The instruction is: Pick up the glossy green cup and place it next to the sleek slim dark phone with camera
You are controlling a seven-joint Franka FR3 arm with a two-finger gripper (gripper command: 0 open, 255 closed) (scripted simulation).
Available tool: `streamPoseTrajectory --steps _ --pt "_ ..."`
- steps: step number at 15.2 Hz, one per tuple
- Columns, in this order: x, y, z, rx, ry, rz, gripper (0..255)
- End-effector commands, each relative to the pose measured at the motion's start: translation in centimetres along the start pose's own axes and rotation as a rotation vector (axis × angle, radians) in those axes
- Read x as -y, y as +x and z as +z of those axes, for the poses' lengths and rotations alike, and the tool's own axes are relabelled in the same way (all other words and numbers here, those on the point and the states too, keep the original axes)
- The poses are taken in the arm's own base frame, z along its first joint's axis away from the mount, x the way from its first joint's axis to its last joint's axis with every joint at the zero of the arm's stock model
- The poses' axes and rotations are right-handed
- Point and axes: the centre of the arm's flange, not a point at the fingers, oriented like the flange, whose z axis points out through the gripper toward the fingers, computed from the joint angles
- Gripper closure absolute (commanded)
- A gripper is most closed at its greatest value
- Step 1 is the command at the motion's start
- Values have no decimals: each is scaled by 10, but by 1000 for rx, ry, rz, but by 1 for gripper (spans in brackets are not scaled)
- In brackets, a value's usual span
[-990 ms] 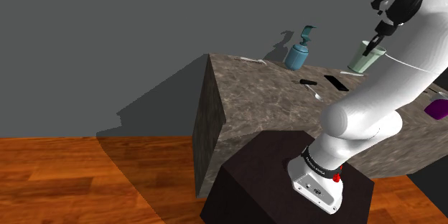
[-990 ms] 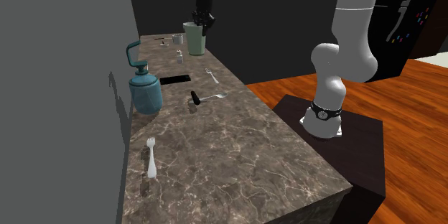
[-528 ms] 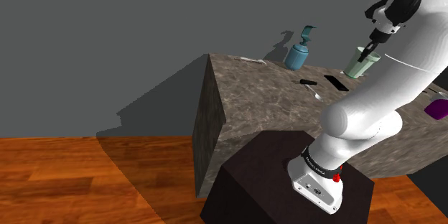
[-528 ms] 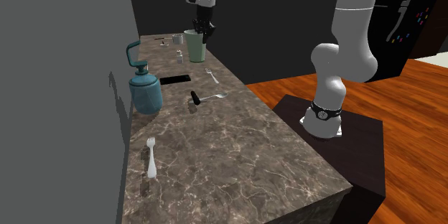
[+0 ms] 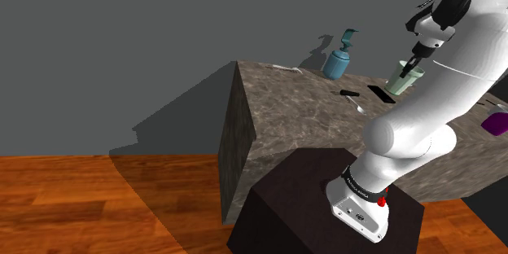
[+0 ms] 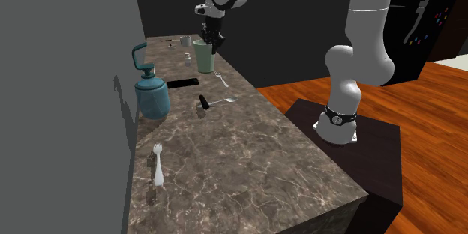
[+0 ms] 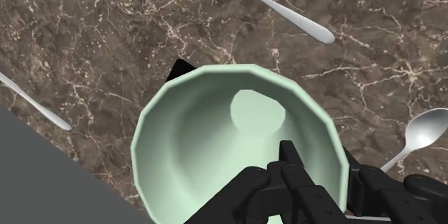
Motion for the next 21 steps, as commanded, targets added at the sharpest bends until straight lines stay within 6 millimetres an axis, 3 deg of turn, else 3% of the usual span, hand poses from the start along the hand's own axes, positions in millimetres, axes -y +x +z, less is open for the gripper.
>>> streamPoseTrajectory --steps 1,16,21 --pt "2 -1 10 -1 -1 0 255" --pt "17 -1 89 -1 -1 0 255" --pt "17 -1 89 -1 -1 0 255"
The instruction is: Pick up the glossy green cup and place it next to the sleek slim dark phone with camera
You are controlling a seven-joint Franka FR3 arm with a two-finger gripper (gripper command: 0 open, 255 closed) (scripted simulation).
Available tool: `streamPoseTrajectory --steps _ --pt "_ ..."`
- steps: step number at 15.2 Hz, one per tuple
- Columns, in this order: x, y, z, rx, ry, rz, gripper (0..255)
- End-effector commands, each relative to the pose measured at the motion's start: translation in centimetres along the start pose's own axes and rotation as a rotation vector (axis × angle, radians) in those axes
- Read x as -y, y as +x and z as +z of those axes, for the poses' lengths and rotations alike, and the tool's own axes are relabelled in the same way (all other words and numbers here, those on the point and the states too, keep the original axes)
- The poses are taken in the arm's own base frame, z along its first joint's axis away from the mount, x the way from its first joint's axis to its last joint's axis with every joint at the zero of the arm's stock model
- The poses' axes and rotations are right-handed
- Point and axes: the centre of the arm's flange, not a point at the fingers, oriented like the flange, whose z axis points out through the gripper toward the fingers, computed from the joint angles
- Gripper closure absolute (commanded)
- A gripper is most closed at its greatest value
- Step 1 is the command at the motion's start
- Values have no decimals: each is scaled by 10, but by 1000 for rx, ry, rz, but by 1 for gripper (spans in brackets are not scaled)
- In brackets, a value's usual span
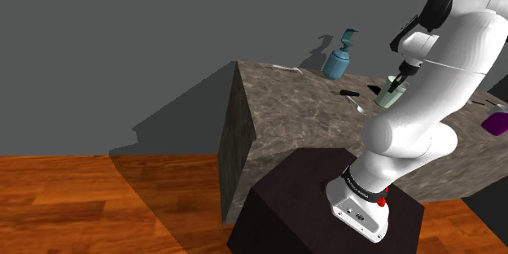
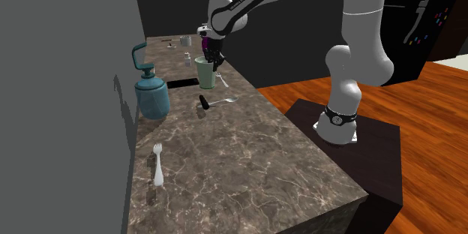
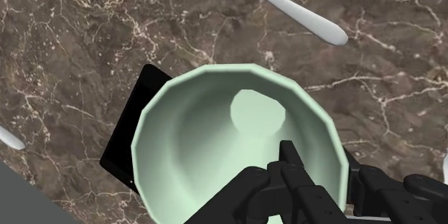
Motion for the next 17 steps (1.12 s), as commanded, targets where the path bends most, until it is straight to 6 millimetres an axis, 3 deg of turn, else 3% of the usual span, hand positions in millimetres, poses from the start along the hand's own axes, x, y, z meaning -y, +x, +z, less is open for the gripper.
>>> streamPoseTrajectory --steps 1,3,4,9,13,17 --pt "0 0 0 0 -1 0 255" --pt "0 0 0 0 -1 0 255" --pt "0 0 0 0 -1 0 0" --pt "0 0 0 0 -1 0 0" --pt "0 0 -50 0 -1 0 0" --pt "0 0 -50 0 -1 0 0"
